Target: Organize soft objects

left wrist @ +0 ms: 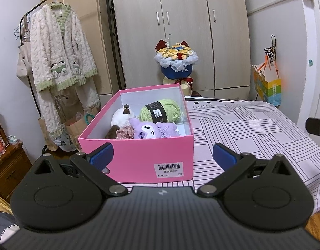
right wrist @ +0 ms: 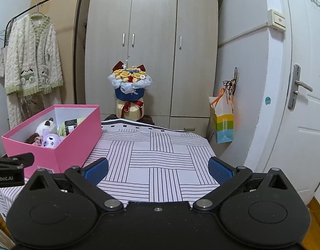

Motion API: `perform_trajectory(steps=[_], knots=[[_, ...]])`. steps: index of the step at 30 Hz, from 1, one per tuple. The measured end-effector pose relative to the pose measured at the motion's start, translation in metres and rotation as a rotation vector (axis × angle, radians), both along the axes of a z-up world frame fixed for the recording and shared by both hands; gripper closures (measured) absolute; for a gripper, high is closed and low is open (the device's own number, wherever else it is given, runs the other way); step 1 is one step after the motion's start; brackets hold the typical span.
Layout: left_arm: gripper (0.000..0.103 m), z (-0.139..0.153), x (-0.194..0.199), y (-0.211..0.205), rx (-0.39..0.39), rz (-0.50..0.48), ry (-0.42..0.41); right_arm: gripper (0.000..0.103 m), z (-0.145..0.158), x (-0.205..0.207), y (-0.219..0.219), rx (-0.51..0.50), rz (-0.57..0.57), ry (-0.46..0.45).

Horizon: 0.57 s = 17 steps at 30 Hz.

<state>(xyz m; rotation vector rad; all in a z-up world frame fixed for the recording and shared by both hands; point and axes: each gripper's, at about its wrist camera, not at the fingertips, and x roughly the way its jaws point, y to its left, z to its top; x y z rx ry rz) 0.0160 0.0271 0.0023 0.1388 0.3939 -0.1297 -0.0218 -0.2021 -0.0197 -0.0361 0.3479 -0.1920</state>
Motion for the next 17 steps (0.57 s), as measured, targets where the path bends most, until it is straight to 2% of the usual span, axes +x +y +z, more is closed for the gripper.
perform_trajectory(steps=[17], knots=[[0.0,-0.0001,0.0023,0.005,-0.01,0.007,0.01,0.0,-0.0016,0.003,-0.0009,-0.003,-0.002,0.013]])
